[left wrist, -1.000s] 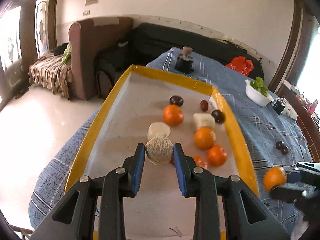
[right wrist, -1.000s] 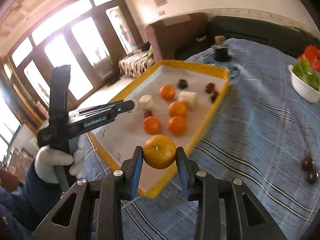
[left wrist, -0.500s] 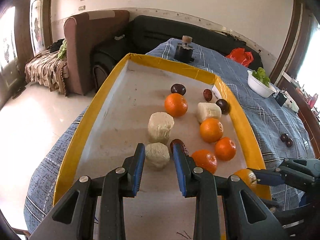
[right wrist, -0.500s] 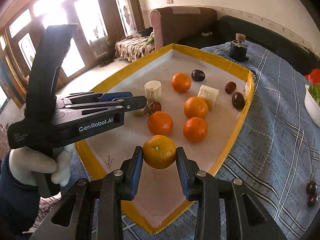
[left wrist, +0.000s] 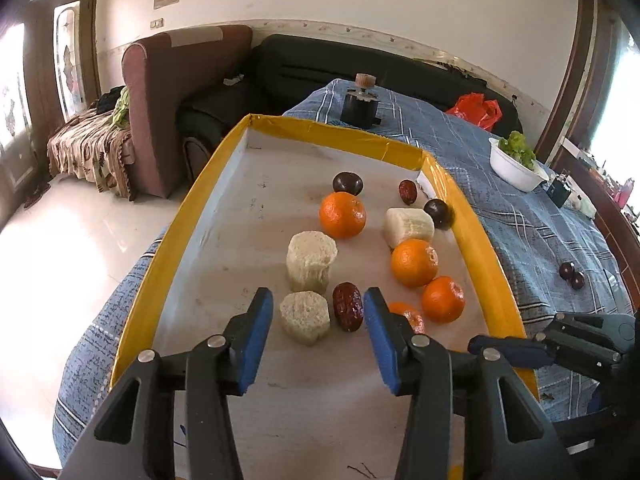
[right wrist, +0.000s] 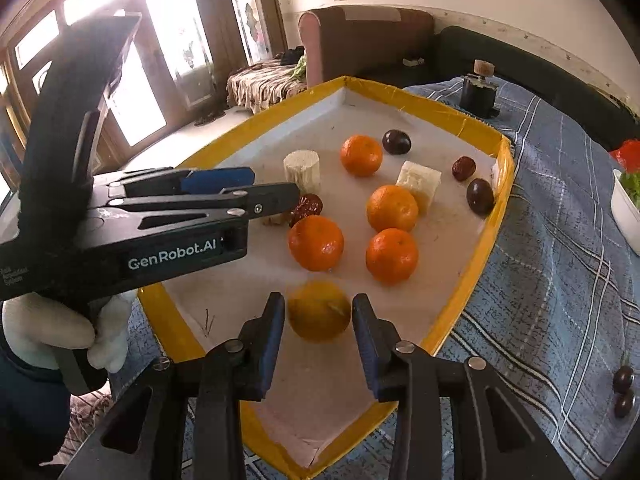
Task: Organize fruits
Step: 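Carry the yam piece and mandarin into the tray and open both tools, then move both open tools back toward the two dark plums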
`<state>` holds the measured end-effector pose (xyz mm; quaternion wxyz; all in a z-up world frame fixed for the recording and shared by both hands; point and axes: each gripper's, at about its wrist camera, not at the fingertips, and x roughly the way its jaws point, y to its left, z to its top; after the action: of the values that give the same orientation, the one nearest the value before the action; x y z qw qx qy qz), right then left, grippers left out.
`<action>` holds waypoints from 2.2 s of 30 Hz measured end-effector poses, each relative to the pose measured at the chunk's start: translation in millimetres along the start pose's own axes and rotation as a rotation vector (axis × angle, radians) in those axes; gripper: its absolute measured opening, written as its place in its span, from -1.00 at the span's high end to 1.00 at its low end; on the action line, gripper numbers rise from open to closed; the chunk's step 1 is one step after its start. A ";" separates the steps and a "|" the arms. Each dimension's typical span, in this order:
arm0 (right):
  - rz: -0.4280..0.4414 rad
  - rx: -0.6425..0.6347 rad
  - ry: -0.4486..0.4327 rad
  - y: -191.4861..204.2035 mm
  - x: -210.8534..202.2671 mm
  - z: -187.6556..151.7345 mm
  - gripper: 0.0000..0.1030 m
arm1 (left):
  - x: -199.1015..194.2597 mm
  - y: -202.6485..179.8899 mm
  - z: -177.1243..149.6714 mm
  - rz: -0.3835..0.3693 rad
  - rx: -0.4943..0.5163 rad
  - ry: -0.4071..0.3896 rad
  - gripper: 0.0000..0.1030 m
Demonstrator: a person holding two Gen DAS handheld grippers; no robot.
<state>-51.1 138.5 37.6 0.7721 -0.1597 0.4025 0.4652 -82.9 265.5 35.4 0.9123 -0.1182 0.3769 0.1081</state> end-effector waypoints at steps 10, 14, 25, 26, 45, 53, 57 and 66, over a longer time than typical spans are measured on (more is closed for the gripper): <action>-0.002 0.065 -0.091 -21.9 -40.4 -5.4 -0.05 | -22.2 -7.9 4.4 0.018 -0.003 -0.047 -0.24; -0.016 0.131 -0.129 -53.8 -71.2 -17.3 -0.04 | -32.6 -18.3 7.5 0.090 0.001 -0.065 -0.62; -0.114 0.316 -0.181 -139.4 -131.0 -60.9 -0.04 | -47.3 -66.2 11.0 0.336 0.126 -0.128 -0.95; -0.123 0.326 -0.189 -145.3 -134.0 -63.9 -0.04 | -47.6 -68.8 11.5 0.339 0.127 -0.129 -0.95; -0.122 0.553 -0.295 -215.4 -165.7 -97.7 -0.25 | -27.8 -142.6 0.8 0.442 0.249 -0.102 -0.82; -0.140 0.640 -0.340 -242.1 -187.9 -109.6 -0.16 | -21.7 -178.6 12.8 0.266 0.225 -0.054 -0.70; -0.158 0.697 -0.370 -261.8 -202.1 -118.6 -0.13 | -11.5 -222.0 24.1 0.100 0.244 0.038 -0.61; -0.246 0.807 -0.392 -298.5 -218.0 -137.9 -0.13 | 12.0 -311.6 75.4 -0.180 -0.019 0.225 -0.60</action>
<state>83.4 -229.8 81.1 0.8834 0.1980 0.3760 0.1975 64.6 -6.4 120.6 0.8693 -0.1715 0.4634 0.0152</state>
